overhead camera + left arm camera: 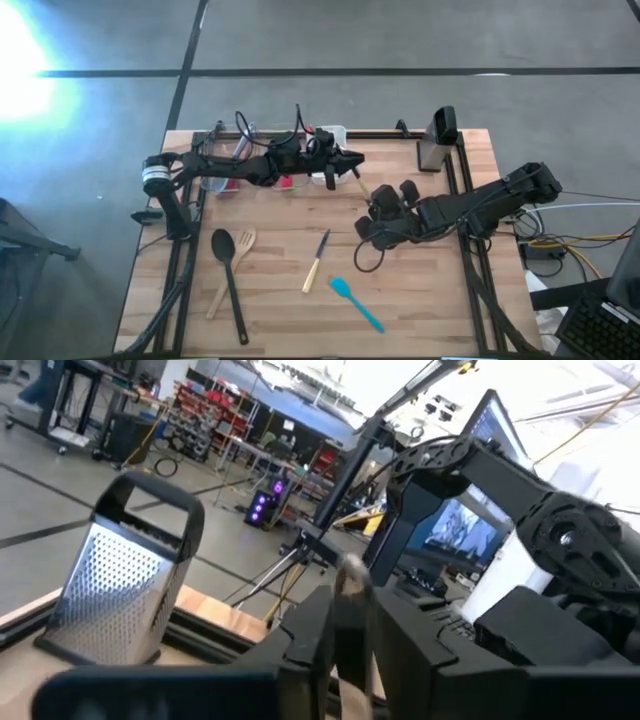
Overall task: Pick & Place Kitchen Items
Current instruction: Put the top yellow table knife into the white bin
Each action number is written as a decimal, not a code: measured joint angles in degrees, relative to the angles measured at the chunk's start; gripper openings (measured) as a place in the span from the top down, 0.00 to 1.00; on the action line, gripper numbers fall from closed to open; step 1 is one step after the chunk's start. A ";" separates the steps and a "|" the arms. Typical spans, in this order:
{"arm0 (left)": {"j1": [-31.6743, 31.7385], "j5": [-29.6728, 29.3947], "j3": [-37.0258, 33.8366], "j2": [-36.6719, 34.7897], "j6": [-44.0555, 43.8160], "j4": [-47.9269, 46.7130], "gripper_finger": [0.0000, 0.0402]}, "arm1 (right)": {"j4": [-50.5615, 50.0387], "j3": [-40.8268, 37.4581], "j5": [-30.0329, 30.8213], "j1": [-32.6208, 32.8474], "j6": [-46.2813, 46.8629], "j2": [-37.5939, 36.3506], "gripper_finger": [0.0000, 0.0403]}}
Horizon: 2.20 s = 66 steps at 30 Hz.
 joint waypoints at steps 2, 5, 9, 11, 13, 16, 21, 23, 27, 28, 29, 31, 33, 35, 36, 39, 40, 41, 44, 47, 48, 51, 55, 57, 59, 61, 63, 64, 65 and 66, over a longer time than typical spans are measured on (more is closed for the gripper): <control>0.36 0.26 -0.02 0.00 -0.24 -0.77 0.81 | -1.85 0.00 0.00 0.04 1.57 -0.04 0.85; 0.93 1.09 -0.04 0.00 -0.71 -1.40 0.80 | -4.70 0.00 -0.03 0.04 4.14 -0.10 0.85; 1.04 1.20 -0.04 0.00 -0.78 -1.47 0.80 | -5.09 0.00 -0.07 0.04 4.74 -0.08 0.85; 1.21 1.20 -0.04 0.00 -0.48 -1.71 0.82 | -5.08 0.00 -0.08 0.04 4.71 -0.08 0.85; 1.42 1.20 -0.04 0.00 0.14 -2.41 0.88 | -5.08 0.00 -0.08 0.04 4.71 -0.08 0.85; 1.44 1.81 -0.07 -0.02 0.94 -2.67 0.97 | -5.44 0.00 0.02 -0.05 4.26 0.02 0.85; 1.45 3.24 -0.07 -0.04 2.44 -2.85 0.99 | -4.99 0.00 -0.16 0.09 4.12 0.03 0.89; 1.55 3.08 -0.07 -0.02 2.57 -3.34 0.99 | -4.94 0.02 -0.14 0.04 4.13 0.03 0.90; 1.56 3.09 -0.07 -0.02 2.81 -2.73 0.99 | -4.91 0.02 -0.18 0.04 3.69 0.03 0.97; 1.55 3.14 -0.07 -0.02 2.91 -2.82 0.99 | -4.94 0.02 -0.18 0.07 3.66 0.03 0.98; 1.55 3.17 -0.07 -0.02 2.99 -2.98 0.99 | -4.93 0.02 -0.19 0.07 3.66 0.03 0.98; 1.55 3.34 -0.07 -0.02 3.15 -3.03 0.99 | -4.95 0.02 -0.41 0.04 3.54 0.03 0.98; 1.60 3.94 -0.07 -0.02 3.50 -2.86 0.99 | -4.96 0.02 -0.64 0.04 2.87 -0.06 0.98; 1.68 4.33 -0.07 -0.02 4.13 -2.86 0.99 | -5.03 0.02 -1.60 0.07 2.15 -0.65 0.98; 1.73 4.43 -0.07 -0.02 4.48 -2.93 0.99 | -5.08 0.02 -2.18 0.08 1.74 -1.19 0.98; 2.06 5.93 -0.07 -0.02 5.08 -2.91 0.99 | -6.01 0.94 -4.83 0.17 -0.13 -3.27 0.98; 2.13 6.59 -0.07 -0.02 5.73 -2.94 0.99 | -6.66 1.58 -6.12 0.24 -0.44 -4.00 0.98; 2.25 7.34 -0.07 -0.02 6.30 -2.93 0.99 | -7.53 2.23 -7.14 0.49 -0.41 -4.64 0.98; 2.40 9.48 -0.07 -0.11 8.41 -3.10 0.99 | -9.33 4.01 -7.96 1.38 0.00 -6.84 0.98; 2.41 10.81 -0.07 -1.39 13.16 -5.70 0.99 | -11.59 4.52 -8.32 2.81 2.50 -9.03 0.98; 2.23 10.91 -0.07 -2.22 15.91 -7.24 0.99 | -12.92 4.45 -8.28 3.47 4.07 -9.72 0.98; 1.00 10.77 -0.07 -5.29 28.03 -15.36 0.99 | -16.67 3.39 -6.53 5.79 10.25 -11.70 0.98; -2.27 5.46 -0.09 -9.14 47.41 -27.88 0.99 | -17.02 0.07 -1.26 8.55 17.08 -13.65 0.98; -4.44 0.43 -0.24 -10.33 56.24 -31.39 0.99 | -15.27 -1.72 0.73 9.27 18.76 -14.33 0.98; -6.74 -4.51 -0.37 -11.08 64.40 -34.47 0.99 | -11.81 -3.86 2.03 9.46 18.88 -14.86 0.98; -8.97 -9.37 -0.37 -11.34 72.04 -36.43 0.99 | -7.17 -6.07 2.25 9.44 17.31 -15.47 0.98; -11.29 -15.33 -0.39 -11.41 79.19 -37.62 0.99 | -2.16 -8.22 2.17 9.44 14.95 -16.41 0.98; -12.50 -18.16 -0.39 -11.42 82.78 -37.95 0.99 | 0.11 -9.27 1.99 9.44 13.85 -16.99 0.98; -13.73 -21.16 -0.39 -11.43 86.27 -38.20 0.99 | 2.31 -10.24 1.86 9.42 12.72 -17.58 0.98; -14.94 -24.18 -0.39 -11.44 89.49 -38.48 0.99 | 4.55 -11.18 1.74 9.44 11.64 -18.31 0.98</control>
